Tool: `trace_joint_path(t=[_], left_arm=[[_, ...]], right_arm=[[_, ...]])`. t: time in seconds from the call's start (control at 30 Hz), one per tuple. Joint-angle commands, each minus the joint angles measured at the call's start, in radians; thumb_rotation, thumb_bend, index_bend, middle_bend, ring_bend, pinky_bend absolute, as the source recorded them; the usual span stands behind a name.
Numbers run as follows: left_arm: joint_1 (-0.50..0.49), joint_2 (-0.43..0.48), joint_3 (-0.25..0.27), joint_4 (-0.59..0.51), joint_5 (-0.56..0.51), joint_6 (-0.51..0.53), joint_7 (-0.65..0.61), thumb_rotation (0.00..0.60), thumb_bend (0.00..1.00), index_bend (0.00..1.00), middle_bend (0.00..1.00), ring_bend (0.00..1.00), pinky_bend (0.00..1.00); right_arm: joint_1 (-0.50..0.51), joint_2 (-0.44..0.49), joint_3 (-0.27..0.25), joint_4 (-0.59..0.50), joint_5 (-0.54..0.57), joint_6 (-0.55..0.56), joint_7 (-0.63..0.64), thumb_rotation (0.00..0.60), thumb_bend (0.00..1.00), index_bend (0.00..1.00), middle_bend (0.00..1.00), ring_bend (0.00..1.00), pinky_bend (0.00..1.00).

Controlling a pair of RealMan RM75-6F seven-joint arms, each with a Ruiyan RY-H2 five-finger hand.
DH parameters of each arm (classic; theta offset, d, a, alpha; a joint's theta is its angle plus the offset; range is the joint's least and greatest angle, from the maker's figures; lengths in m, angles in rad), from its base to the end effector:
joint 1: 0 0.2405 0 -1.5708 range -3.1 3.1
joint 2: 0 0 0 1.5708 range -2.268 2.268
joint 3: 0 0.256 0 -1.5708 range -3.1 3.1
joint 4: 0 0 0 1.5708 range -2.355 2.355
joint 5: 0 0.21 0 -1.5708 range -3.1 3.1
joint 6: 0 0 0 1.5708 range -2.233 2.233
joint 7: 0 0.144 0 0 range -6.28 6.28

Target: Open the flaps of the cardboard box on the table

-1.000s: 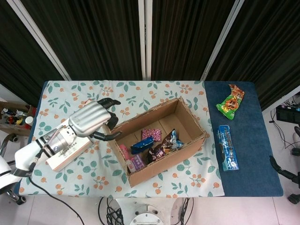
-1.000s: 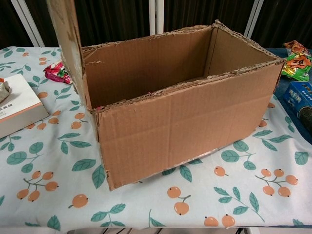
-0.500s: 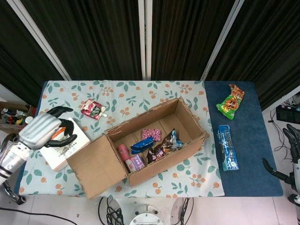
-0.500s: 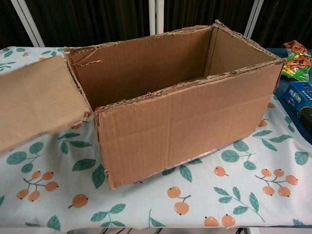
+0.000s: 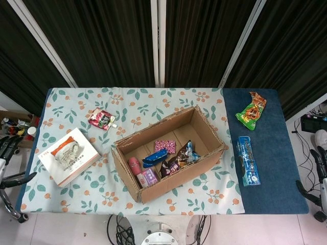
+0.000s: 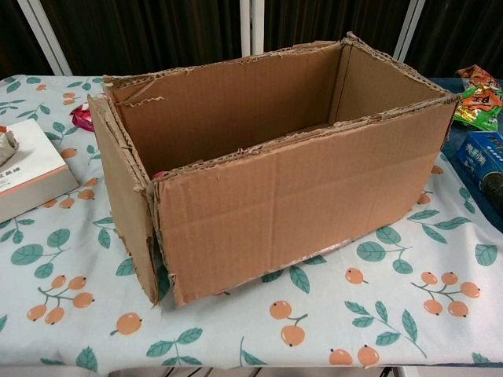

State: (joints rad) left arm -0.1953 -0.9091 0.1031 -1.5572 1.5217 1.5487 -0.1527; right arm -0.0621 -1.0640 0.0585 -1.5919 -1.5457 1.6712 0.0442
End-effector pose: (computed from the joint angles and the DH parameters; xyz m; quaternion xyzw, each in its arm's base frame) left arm -0.3190 0.1866 0.2250 -0.6476 -0.3383 -0.3632 0.5782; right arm -0.3230 -0.1346 0.2011 0.5497 -0.3498 0.4017 0.6435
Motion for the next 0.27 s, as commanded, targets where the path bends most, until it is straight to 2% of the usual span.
trace_joint_path(t=[0.03, 0.27], left_arm=[[0.047, -0.065, 0.025, 0.072, 0.028, 0.039, 0.080, 0.206, 0.10, 0.05, 0.07, 0.04, 0.16], [0.079, -0.125, 0.013, 0.122, 0.052, 0.053, 0.073, 0.205, 0.10, 0.05, 0.07, 0.04, 0.16]], right_arm=[[-0.029, -0.025, -0.015, 0.026, 0.060, -0.029, -0.063, 0.600, 0.18, 0.00, 0.00, 0.00, 0.00], [-0.021, -0.055, -0.004, 0.073, 0.052, -0.030, -0.046, 0.600, 0.18, 0.00, 0.00, 0.00, 0.00]])
